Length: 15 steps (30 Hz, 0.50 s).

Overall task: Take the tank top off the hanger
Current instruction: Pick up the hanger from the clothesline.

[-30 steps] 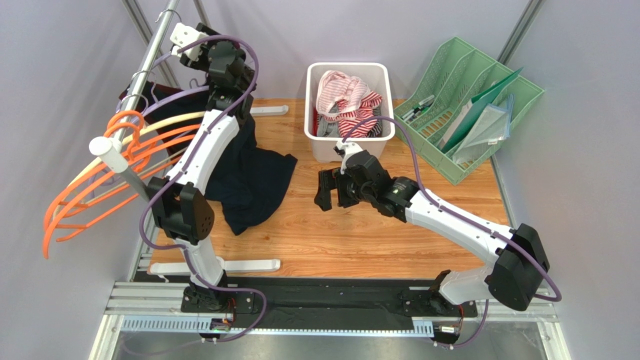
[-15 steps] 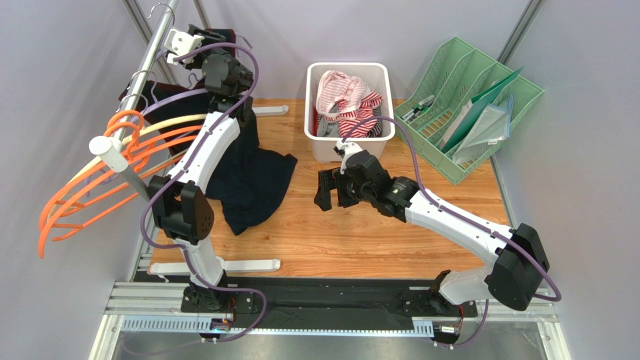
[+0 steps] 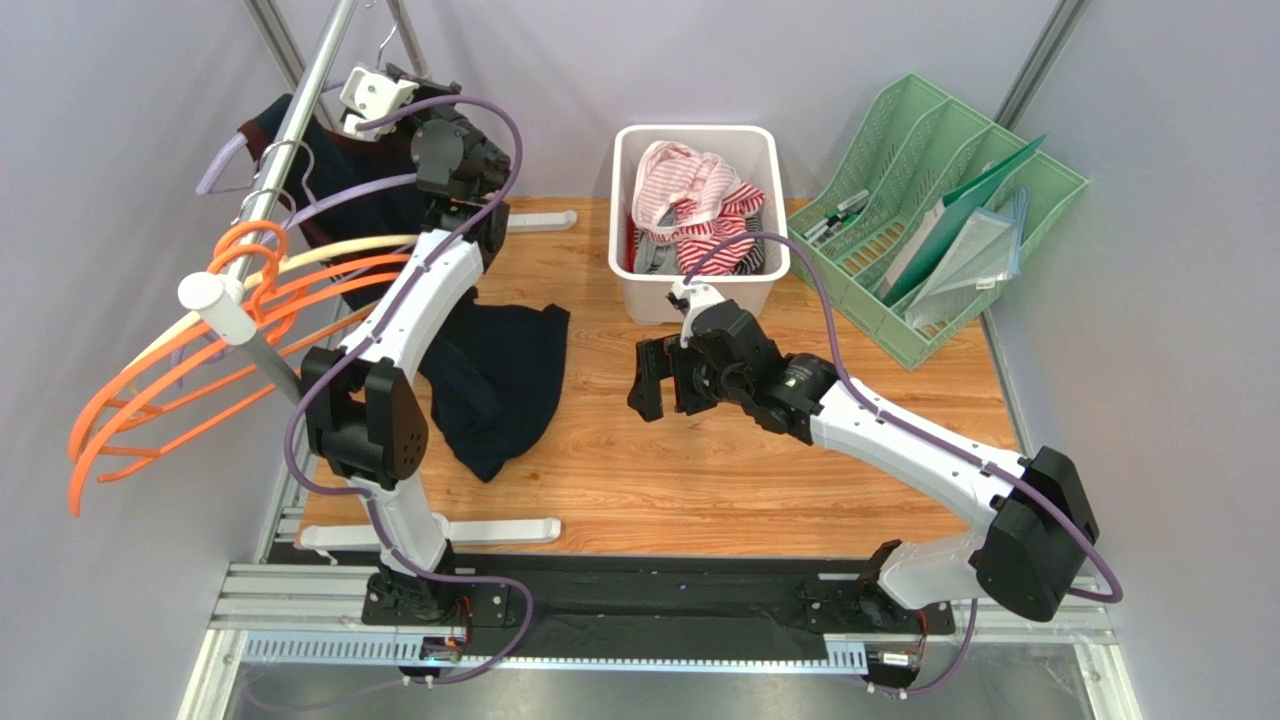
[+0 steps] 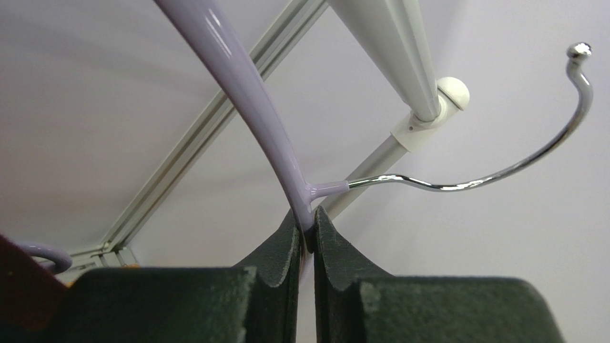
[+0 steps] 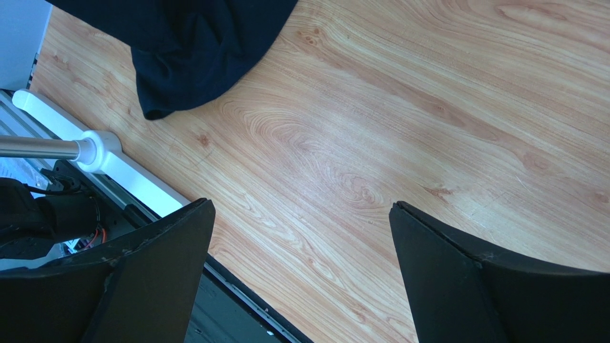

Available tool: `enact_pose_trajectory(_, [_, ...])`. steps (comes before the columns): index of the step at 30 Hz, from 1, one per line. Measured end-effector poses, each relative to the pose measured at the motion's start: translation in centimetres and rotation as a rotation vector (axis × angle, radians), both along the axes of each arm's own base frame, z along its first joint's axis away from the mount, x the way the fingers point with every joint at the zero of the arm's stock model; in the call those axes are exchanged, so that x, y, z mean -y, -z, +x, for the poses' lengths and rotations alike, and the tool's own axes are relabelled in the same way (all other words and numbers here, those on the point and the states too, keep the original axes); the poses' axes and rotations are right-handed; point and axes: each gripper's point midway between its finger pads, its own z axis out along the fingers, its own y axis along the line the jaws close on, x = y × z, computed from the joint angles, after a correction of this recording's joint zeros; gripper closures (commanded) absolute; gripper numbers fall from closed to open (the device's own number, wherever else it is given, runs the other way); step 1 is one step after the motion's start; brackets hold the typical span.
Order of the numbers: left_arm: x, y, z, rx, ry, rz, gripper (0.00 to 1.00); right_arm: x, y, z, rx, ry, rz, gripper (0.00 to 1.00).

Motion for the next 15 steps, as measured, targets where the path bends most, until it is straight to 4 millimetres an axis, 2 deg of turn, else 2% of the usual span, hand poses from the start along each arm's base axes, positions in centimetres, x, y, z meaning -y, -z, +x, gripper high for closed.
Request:
enact_pose_trajectory(8, [1.6,0.0,1.0,0.025,0.109,-0.007,1.0,-0.1,-0.1,0.0,0.0,-0.002,0.005,0.0])
enact_pose_trajectory(15, [4.4,0.1,2.4,0.025,0.296,-0.019,1.0,-0.1,-0.2,-0.1,0.001,-0.003,0.012,0.0])
